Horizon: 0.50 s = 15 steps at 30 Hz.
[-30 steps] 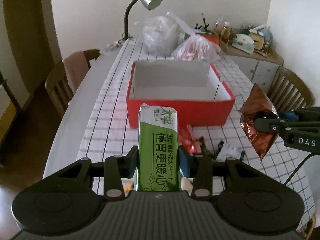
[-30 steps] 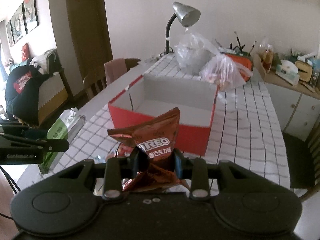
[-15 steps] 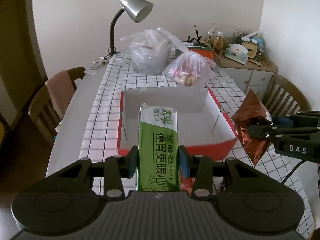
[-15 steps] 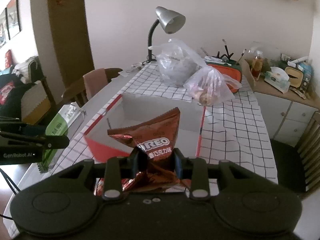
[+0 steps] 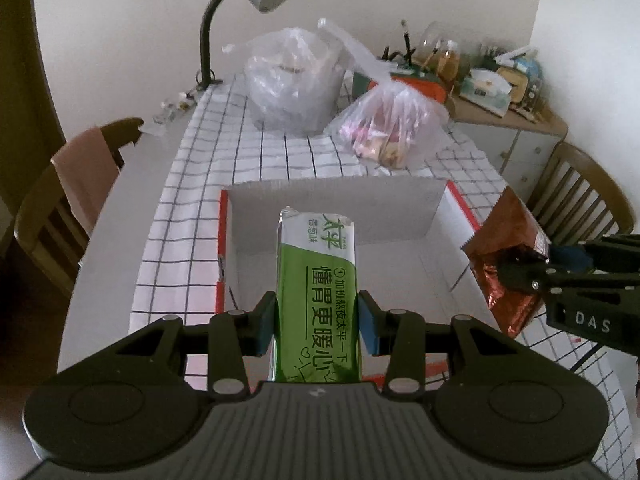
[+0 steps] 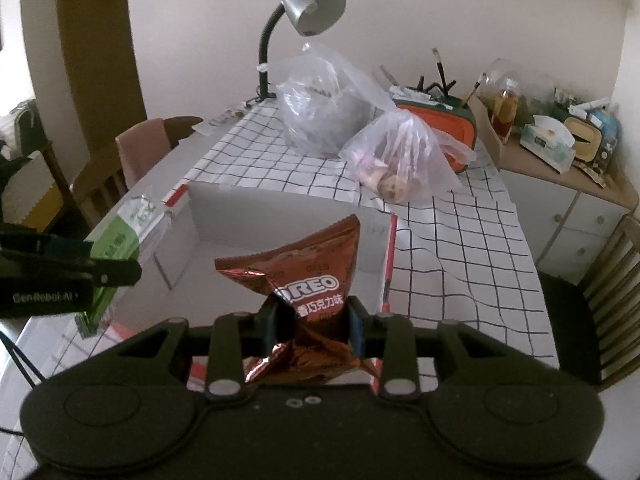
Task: Organize snacks
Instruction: 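Lift the green pack and Oreo bag with both tools over the red box, then lower both packs into the box and open both tools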
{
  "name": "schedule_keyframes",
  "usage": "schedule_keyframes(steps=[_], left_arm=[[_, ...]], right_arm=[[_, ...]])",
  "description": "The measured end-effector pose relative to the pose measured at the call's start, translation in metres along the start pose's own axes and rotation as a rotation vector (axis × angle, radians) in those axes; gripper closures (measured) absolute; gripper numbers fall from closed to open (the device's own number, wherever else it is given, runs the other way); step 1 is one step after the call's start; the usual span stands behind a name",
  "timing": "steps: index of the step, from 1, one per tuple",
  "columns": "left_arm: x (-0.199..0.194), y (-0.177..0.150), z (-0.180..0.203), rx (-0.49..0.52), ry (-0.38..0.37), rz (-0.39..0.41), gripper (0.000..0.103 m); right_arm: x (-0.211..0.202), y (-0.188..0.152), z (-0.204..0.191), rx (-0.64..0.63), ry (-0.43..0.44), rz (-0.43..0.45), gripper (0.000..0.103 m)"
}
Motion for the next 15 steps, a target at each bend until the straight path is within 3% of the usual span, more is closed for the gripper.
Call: schedule_keyframes(steps=[15], left_arm=[[0.068,-0.009,-0.008,-0.010,0.017,-0.116,0.062]], right_arm=[[0.078,-0.017,-0.009,0.031,-0.043,-0.130,0.070]])
Point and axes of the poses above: each gripper's, at about its wrist camera, not at the fingertips, and x roughly the way its jaws point, z to its right, y to its top, the point moved 4 cm from there along x, roughly the way its jaws point, and after that the axes turned 2 degrees about -y, right-handed, at the moved point
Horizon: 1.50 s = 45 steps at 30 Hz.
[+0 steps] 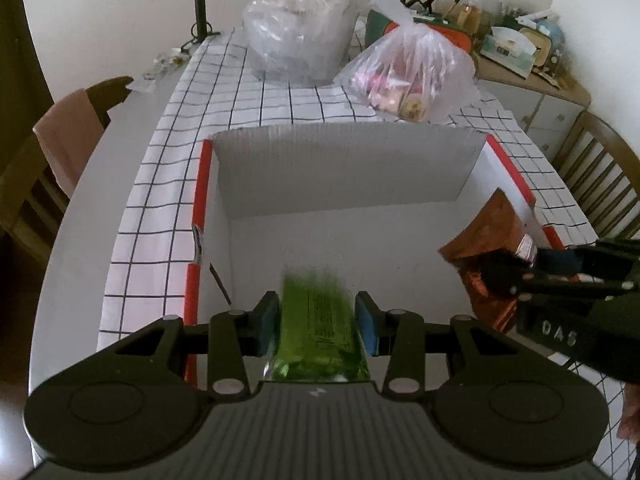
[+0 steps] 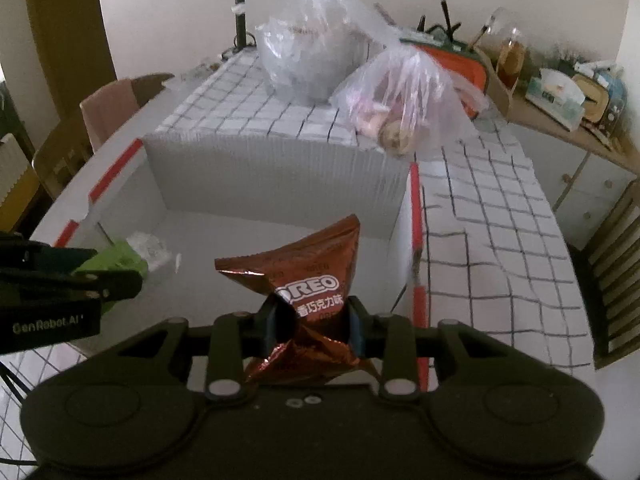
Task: Organize snacks
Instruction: 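Lower both packs into the box and open both tools, then move both tools back to the snack pile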
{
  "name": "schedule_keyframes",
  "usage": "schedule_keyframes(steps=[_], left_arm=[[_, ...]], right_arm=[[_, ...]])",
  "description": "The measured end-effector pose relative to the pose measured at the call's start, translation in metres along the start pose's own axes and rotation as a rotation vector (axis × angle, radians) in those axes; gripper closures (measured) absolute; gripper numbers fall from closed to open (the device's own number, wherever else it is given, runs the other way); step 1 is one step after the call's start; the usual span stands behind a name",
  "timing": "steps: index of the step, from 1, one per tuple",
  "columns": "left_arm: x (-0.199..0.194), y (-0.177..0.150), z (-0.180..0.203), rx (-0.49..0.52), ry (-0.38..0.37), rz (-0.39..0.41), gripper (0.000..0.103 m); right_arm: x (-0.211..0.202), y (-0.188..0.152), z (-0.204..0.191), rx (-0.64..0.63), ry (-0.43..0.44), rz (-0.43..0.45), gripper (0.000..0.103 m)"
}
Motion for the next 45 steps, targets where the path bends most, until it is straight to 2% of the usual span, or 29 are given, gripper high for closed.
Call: schedule_keyframes(steps=[5,11,13,25,35,42,45], left_arm=[[0.008,0.000,0.001,0.006,0.002,-0.025,0.062],[0.006,-0.002,0.003,0.005,-0.005,-0.030,0.062],[0.002,-0.003,0.004,0.007,-0.020,-0.024,0.062],[-0.036,-0.017,0.016,0.033,-0.003,0.022,0.061],[-0.083,-0.027,0.032,0.021,-0.003,0.090,0.048],[-0.111,-0.036,0.043,0.013,-0.005,0.132,0.042],[-0.123,-0.042,0.045,0.010,-0.008,0.151,0.036]], right_arm=[[0.011,-0.007,-0.006,-0.007,0.004,-0.048,0.069],[0.011,-0.009,-0.006,-0.001,0.015,-0.056,0.065],[0.007,-0.010,-0.004,0.009,0.024,-0.058,0.063],[-0.036,-0.017,-0.002,0.016,0.089,-0.009,0.051],[-0.081,-0.023,0.003,0.023,0.125,0.057,0.037],[-0.110,-0.028,0.009,0.024,0.159,0.101,0.022],[-0.122,-0.032,0.010,0.020,0.179,0.120,0.016]])
Point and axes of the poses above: each gripper's, at about its wrist camera, not at the fingertips, and x roughly the way its jaws point, z to its right, y to its top, the point moved 4 cm from there along x, roughly the way its jaws point, and after that the axes turned 2 degrees about -y, right-handed, at the moved point
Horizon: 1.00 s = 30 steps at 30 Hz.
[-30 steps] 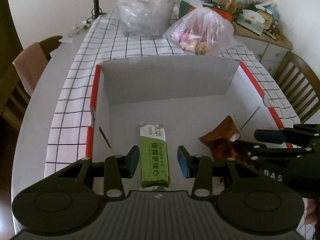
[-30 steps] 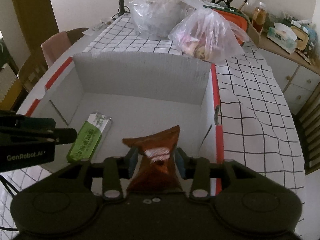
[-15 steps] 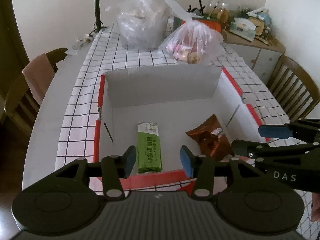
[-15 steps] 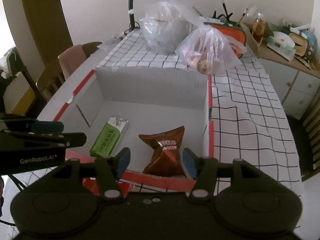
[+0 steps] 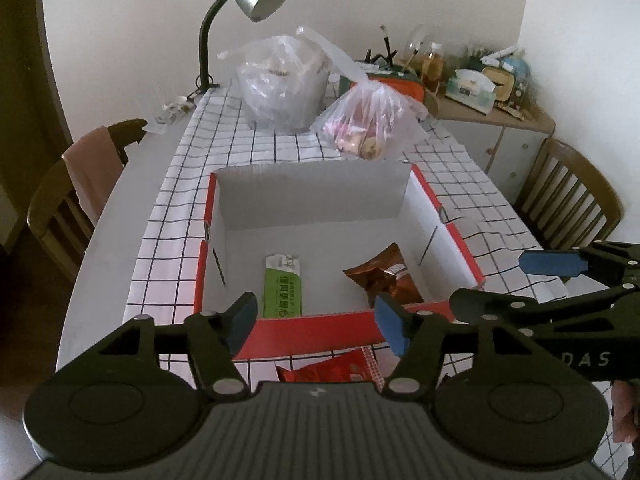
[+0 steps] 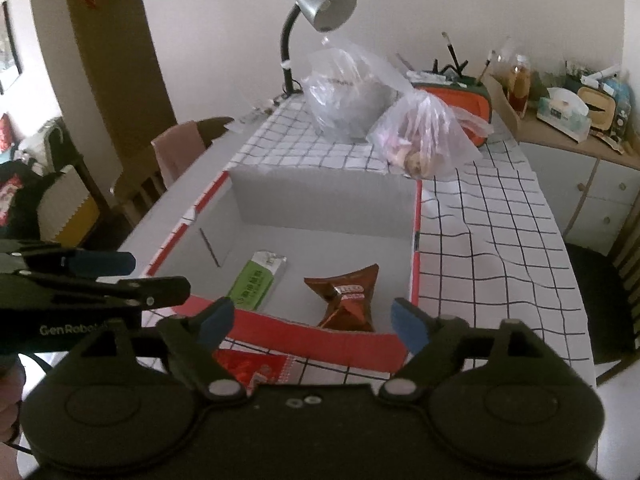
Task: Organize snacks
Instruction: 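Move both tools back to the snack pile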
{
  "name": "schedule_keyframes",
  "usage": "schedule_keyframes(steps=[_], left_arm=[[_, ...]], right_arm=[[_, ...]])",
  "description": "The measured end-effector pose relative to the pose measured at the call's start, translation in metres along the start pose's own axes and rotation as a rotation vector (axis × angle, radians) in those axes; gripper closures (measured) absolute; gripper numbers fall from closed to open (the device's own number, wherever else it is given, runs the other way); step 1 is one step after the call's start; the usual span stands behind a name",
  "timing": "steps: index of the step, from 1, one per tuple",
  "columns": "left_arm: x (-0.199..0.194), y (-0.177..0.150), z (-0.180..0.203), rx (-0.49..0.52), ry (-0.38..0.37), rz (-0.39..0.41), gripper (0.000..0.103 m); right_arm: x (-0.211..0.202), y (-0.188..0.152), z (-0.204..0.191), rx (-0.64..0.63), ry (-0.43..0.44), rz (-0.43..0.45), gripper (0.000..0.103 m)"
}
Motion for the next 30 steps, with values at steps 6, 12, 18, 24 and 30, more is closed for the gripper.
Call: schedule_keyframes(steps=[6,12,18,24,30], left_arm=[[-0.023,-0.013,-0.003,-0.032,0.003,0.032,0.028],[-0.041,-0.032,-0.007,-0.067,0.013,0.040,0.023],[-0.051,-0.058,-0.015,-0.093,0.035,0.017,0.021],[-0.048,-0.095,-0.029,-0.159,0.069,-0.052,0.021],[-0.034,-0.131,-0.044,-0.202,0.092,-0.126,0.021]], right_arm=[[-0.022,-0.009,-0.001,-0.011,0.034,0.022,0.006],[-0.038,-0.023,0.001,-0.033,0.052,0.034,0.000],[-0.037,-0.046,0.009,-0.042,0.039,0.003,0.000],[-0.026,-0.082,0.016,-0.084,0.041,-0.047,0.000],[-0.008,-0.111,0.025,-0.109,0.047,-0.107,0.000]])
Point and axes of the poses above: each gripper's, at about its wrist camera, not at the fingertips, and x roughly the way its jaws point, z to its right, y to its top, the point moved 4 cm from there along x, roughly the way its jaws point, and after that the axes turned 2 degrees about -y, right-handed, at the moved point
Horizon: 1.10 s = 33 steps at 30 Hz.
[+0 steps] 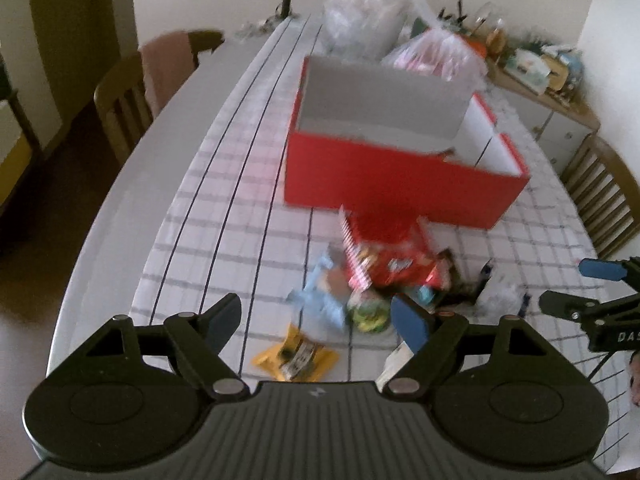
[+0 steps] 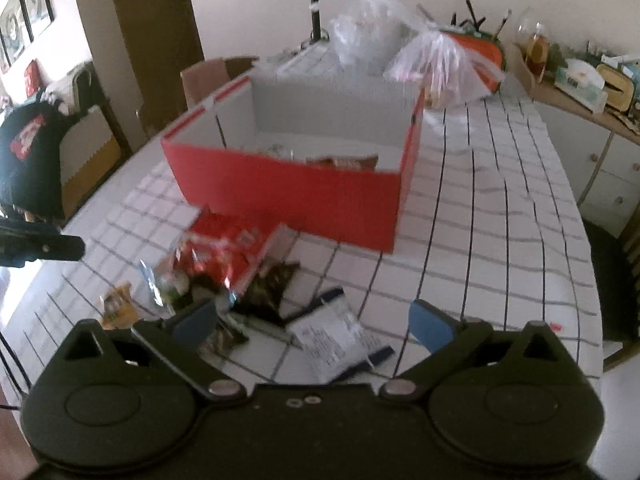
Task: Organize snacks
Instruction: 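Move both tools back to the snack pile, then grasp the yellow pastry pouch with the left tool while the right tool grasps the white packet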
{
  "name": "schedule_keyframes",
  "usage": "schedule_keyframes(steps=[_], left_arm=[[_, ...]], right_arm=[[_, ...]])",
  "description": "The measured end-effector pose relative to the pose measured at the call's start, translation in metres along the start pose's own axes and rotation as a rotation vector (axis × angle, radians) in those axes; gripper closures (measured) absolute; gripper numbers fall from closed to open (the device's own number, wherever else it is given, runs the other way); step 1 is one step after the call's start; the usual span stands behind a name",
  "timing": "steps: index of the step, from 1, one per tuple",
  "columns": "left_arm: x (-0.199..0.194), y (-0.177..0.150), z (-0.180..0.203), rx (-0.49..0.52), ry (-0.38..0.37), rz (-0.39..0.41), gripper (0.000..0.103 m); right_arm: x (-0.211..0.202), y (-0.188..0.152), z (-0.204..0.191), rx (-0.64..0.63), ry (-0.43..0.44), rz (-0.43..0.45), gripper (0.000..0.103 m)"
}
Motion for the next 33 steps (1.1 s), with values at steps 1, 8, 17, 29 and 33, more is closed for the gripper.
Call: schedule_keyframes(steps=[1,8,17,29,33], left_arm=[[0.005,-0.004,-0.004,-0.006,0.005,-0.014,0.021],[0.029,-0.031,-0.016,0.005,0.003,-0.088,0.021],[0.056,-0.043,-0.017,0.081,-0.012,-0.146,0.021],[0.075,-0.042,-0.018,0.139,-0.037,-0.176,0.025],[0.079,-0.042,-0.017,0.144,-0.057,-0.194,0.036]], right_arm=[[0.004,-0.004,0.001,-0.004,0.002,-0.010,0.001],[0.036,-0.023,0.010,-0.069,0.001,-0.089,0.003],[0.065,-0.025,0.007,-0.155,0.002,-0.156,0.009],[0.089,-0.024,0.007,-0.191,0.008,-0.201,0.020],[0.090,-0.023,0.007,-0.186,0.012,-0.193,0.021]])
Point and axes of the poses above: each gripper's, at about its wrist camera, not at the fingertips, and x roughly the way its jaws point, z to its right, y to its top, the point moved 4 cm from there along x, roughly the way its jaws point, and after that the axes turned 2 degrees about -y, right-handed, at the moved point
